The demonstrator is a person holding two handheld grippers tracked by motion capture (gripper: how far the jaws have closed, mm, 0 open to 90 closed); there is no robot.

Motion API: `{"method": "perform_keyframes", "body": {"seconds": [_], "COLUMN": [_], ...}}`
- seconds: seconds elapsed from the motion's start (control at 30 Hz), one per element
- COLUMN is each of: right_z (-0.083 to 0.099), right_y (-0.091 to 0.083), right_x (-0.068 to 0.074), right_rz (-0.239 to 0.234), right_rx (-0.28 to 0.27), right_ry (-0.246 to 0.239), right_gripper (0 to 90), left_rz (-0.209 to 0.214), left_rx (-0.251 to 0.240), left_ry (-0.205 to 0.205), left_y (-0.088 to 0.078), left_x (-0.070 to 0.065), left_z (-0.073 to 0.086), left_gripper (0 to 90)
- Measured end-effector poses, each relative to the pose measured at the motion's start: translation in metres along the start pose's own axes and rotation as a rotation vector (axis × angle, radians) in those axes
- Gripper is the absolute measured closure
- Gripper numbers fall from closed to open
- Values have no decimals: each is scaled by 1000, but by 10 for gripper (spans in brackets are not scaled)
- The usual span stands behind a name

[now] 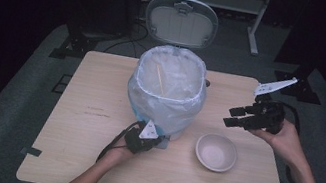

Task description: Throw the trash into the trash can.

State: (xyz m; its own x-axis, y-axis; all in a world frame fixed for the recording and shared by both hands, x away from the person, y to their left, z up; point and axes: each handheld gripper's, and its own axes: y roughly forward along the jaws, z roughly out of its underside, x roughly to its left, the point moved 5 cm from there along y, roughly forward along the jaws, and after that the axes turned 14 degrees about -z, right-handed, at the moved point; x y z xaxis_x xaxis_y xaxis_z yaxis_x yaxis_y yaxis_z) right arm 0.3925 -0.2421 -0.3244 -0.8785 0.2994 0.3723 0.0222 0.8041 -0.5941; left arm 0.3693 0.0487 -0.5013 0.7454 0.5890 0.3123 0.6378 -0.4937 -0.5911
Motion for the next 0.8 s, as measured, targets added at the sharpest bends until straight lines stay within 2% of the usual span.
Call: {"method": "perform_keyframes", "body": {"seconds": [0.43,0.8], "right_z": [15,34], "right_y": [5,5], "right_x": [-6,-5], "right_rz": [1,30], "right_rx": [-2,13], "right_ry": [15,22], "right_gripper": [428,427], "left_rz": [-8,-8], "left_rx": [-2,1], "left_ry": [-4,0], "left_y": [0,0], "left_x": [0,0], "left_z": [1,0], "left_gripper": [900,900]}}
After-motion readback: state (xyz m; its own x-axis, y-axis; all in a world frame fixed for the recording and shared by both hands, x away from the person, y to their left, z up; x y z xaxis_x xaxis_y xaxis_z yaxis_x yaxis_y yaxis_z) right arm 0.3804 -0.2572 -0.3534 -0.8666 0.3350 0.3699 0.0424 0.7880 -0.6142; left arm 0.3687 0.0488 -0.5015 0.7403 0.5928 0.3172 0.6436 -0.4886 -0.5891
